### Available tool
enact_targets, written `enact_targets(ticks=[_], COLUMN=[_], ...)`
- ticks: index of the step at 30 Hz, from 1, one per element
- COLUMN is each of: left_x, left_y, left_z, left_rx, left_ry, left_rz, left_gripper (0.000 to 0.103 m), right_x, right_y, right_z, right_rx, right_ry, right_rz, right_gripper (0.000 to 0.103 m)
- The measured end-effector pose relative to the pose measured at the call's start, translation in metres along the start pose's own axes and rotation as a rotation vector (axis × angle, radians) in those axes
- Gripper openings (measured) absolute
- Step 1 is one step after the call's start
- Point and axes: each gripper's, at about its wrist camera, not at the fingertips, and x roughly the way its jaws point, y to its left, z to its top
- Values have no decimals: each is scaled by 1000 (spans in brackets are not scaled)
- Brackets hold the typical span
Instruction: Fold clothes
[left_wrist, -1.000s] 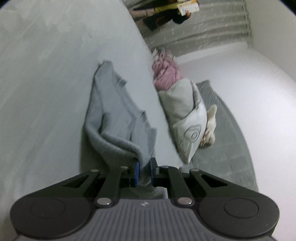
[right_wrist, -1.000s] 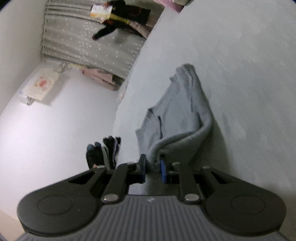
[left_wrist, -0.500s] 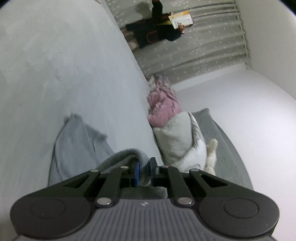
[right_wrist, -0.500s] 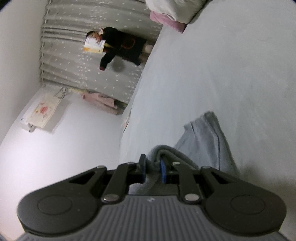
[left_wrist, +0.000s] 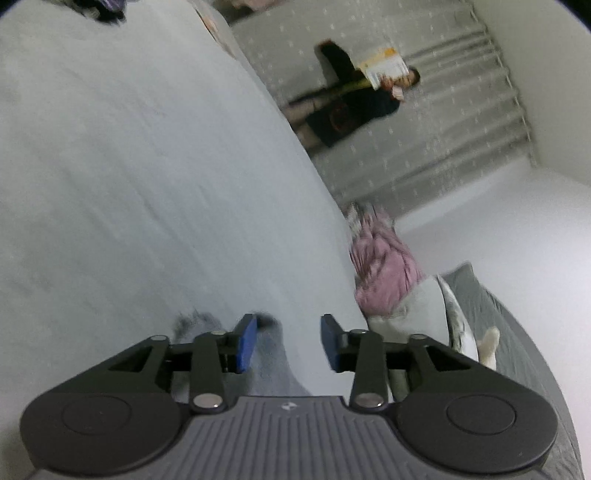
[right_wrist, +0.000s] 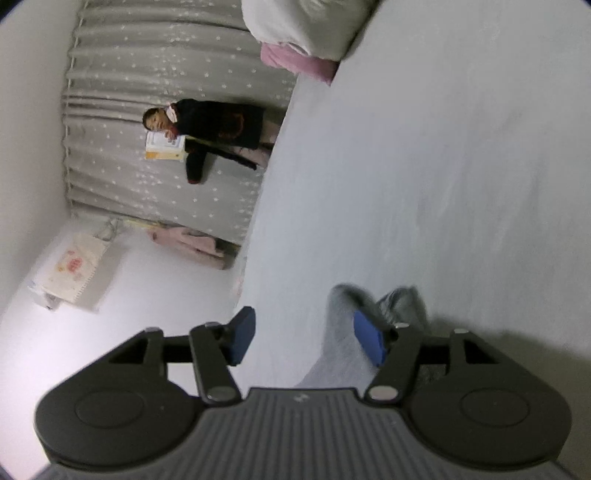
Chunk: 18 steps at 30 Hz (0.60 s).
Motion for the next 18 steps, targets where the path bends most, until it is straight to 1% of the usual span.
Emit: enact_targets(ticks=[2, 3, 5, 6, 8, 10, 12, 15, 18], left_x=[-4, -6, -9, -11, -12, -9, -1, 18, 31], left_y=[-3, -7, -16, -24, -37, -48, -56, -65, -68], left_z=[0, -2, -6, -11, -20, -28, -37, -52, -69], left_rx=[51, 93, 179, 230, 309, 375, 423, 474, 575], left_ry=[42, 52, 71, 67, 50, 46, 44, 70, 85], left_rz=[41, 62, 103, 107, 70, 44, 34, 1, 11], left_gripper=[52, 52, 52, 52, 52, 51, 50, 49, 48], right_x=[-7, -10, -14, -16, -17, -18, -15, -6, 10], right_y=[11, 16, 26, 32, 44, 52, 60, 70, 71], right_z=[-5, -9, -20, -26, -37, -50, -59, -76, -90], right_rx=[-90, -141, -263, -331, -458, -545, -612, -716, -796], right_ry=[-3, 0, 6, 6, -13, -44, -79, -111, -94], right_rz=[-51, -80, -164, -206, -247, -248, -248, -253, -259], right_gripper=[67, 67, 67, 66, 63, 51, 43, 40, 38])
